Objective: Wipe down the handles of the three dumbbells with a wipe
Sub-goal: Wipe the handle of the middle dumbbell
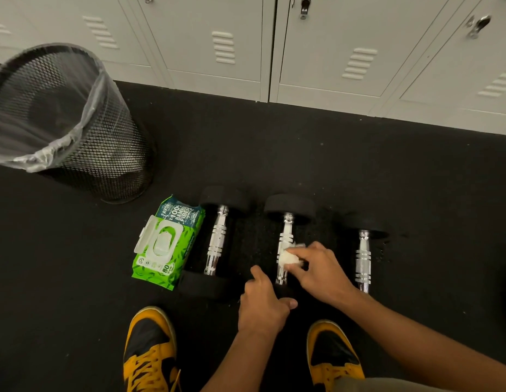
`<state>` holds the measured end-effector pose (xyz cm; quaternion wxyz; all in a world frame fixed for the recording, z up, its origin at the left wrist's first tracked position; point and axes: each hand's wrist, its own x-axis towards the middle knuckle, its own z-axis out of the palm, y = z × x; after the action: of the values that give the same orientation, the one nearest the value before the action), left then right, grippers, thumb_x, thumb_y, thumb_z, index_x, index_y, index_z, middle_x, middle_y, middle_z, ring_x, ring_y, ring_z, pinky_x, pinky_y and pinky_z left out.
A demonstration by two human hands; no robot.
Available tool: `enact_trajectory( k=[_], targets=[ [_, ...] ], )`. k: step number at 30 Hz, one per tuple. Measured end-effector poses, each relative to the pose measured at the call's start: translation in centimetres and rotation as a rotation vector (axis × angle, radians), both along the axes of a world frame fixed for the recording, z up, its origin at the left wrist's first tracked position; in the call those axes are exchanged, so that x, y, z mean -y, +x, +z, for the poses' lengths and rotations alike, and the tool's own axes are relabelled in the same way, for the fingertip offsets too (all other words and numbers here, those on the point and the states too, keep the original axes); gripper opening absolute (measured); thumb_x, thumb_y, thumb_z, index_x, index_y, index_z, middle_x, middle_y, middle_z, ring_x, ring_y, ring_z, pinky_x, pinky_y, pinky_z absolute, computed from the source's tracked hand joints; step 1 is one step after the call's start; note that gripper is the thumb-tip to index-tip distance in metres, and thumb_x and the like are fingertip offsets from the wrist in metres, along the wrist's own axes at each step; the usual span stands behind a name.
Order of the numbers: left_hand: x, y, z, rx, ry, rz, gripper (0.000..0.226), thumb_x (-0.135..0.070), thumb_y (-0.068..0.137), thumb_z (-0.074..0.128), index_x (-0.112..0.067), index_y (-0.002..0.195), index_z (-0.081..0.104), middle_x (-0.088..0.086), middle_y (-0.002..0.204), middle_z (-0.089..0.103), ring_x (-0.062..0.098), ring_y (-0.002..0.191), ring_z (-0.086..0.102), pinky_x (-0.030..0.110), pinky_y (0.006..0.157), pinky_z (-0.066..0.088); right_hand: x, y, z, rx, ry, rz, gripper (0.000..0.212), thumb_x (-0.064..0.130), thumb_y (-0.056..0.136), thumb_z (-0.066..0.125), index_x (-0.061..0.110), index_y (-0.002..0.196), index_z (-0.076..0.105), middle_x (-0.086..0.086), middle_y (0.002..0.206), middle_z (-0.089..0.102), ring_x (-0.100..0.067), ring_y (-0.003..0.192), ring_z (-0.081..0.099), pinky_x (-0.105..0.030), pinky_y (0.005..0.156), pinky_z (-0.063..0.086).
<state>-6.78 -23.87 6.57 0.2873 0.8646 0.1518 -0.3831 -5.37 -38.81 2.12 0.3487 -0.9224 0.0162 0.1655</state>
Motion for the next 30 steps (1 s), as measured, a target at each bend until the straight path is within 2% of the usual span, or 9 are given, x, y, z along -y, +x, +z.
enact_trajectory(
  k=[2, 3, 5, 8, 10, 12, 18, 23, 30],
  targets=[
    [0.0, 0.0, 0.0, 0.004, 0.001, -0.005, 0.078, -0.036, 0.075, 0.083, -0.017, 0.13, 0.031, 0.011, 0.132, 0.051, 0.032, 0.124, 0.052, 0.038, 0.097, 0.046, 0.1, 1.3, 0.4, 0.165, -0.198, 0.395, 0.041, 0.026, 0.089, 0.066, 0.031, 0.129, 0.061, 0.009, 0.121, 0.066, -0.011, 0.1, 0.047, -0.027, 0.082, 0.04],
    [0.0, 0.0, -0.1, 0.006, -0.003, -0.005, 0.077, -0.036, 0.074, 0.083, -0.018, 0.129, 0.031, 0.01, 0.132, 0.052, 0.031, 0.123, 0.053, 0.038, 0.097, 0.047, -0.1, 2.1, 0.7, 0.162, -0.286, 0.596, 0.043, 0.023, 0.089, 0.064, 0.031, 0.131, 0.058, 0.01, 0.128, 0.062, -0.016, 0.104, 0.046, -0.029, 0.082, 0.034],
    [-0.1, 0.0, -0.1, 0.007, -0.018, -0.002, 0.079, -0.036, 0.074, 0.083, -0.019, 0.131, 0.031, 0.008, 0.133, 0.051, 0.029, 0.123, 0.054, 0.038, 0.097, 0.047, -0.9, 3.6, 1.0, 0.04, -0.398, 0.896, 0.046, 0.02, 0.089, 0.062, 0.029, 0.133, 0.055, 0.009, 0.135, 0.055, -0.02, 0.11, 0.042, -0.032, 0.084, 0.03],
    [-0.3, 0.0, -0.4, 0.01, -0.031, -0.003, 0.082, -0.036, 0.073, 0.084, -0.02, 0.132, 0.029, 0.007, 0.134, 0.051, 0.028, 0.124, 0.053, 0.038, 0.099, 0.048, -2.4, 5.3, 1.2, -0.07, -0.506, 1.129, 0.038, 0.023, 0.088, 0.063, 0.024, 0.125, 0.058, 0.001, 0.124, 0.059, -0.022, 0.107, 0.047, -0.039, 0.091, 0.04],
    [-0.3, 0.0, -0.5, 0.015, -0.032, -0.007, 0.082, -0.036, 0.073, 0.084, -0.02, 0.131, 0.029, 0.007, 0.132, 0.052, 0.028, 0.123, 0.054, 0.037, 0.099, 0.048, -3.1, 6.3, 1.1, -0.158, -0.525, 1.167, 0.032, 0.024, 0.087, 0.062, 0.022, 0.119, 0.061, -0.002, 0.115, 0.062, -0.023, 0.101, 0.057, -0.038, 0.08, 0.047],
    [-0.3, 0.0, -0.5, 0.011, -0.029, -0.009, 0.081, -0.035, 0.073, 0.083, -0.021, 0.131, 0.029, 0.007, 0.132, 0.052, 0.027, 0.122, 0.054, 0.036, 0.097, 0.048, -3.7, 7.0, 0.9, -0.26, -0.559, 1.208, 0.032, 0.023, 0.089, 0.061, 0.021, 0.121, 0.059, -0.004, 0.114, 0.062, -0.023, 0.095, 0.061, -0.035, 0.068, 0.044],
    [-0.2, 0.1, -0.8, -0.006, -0.021, -0.005, 0.083, -0.035, 0.073, 0.084, -0.022, 0.132, 0.028, 0.006, 0.13, 0.053, 0.024, 0.12, 0.056, 0.035, 0.094, 0.051, -4.9, 7.2, 0.1, -0.299, -0.662, 1.254, 0.041, 0.031, 0.098, 0.046, 0.02, 0.136, 0.052, -0.004, 0.134, 0.051, -0.026, 0.111, 0.057, -0.037, 0.075, 0.04],
    [-0.2, -0.1, -0.8, 0.018, -0.007, -0.011, 0.082, -0.037, 0.073, 0.084, -0.021, 0.13, 0.029, 0.008, 0.128, 0.053, 0.026, 0.119, 0.056, 0.035, 0.095, 0.05, -4.5, 7.3, -0.3, -0.206, -0.655, 1.176, 0.043, 0.037, 0.097, 0.042, 0.017, 0.133, 0.055, -0.005, 0.132, 0.055, -0.026, 0.111, 0.059, -0.038, 0.077, 0.044],
    [0.0, 0.0, -0.6, -0.003, 0.008, -0.014, 0.089, -0.038, 0.072, 0.084, -0.019, 0.136, 0.025, 0.008, 0.132, 0.053, 0.026, 0.121, 0.056, 0.036, 0.097, 0.049, -3.9, 7.9, -0.7, -0.193, -0.638, 1.102, 0.042, 0.038, 0.094, 0.043, 0.018, 0.128, 0.057, -0.004, 0.125, 0.058, -0.026, 0.105, 0.06, -0.036, 0.075, 0.041]
  ],
)
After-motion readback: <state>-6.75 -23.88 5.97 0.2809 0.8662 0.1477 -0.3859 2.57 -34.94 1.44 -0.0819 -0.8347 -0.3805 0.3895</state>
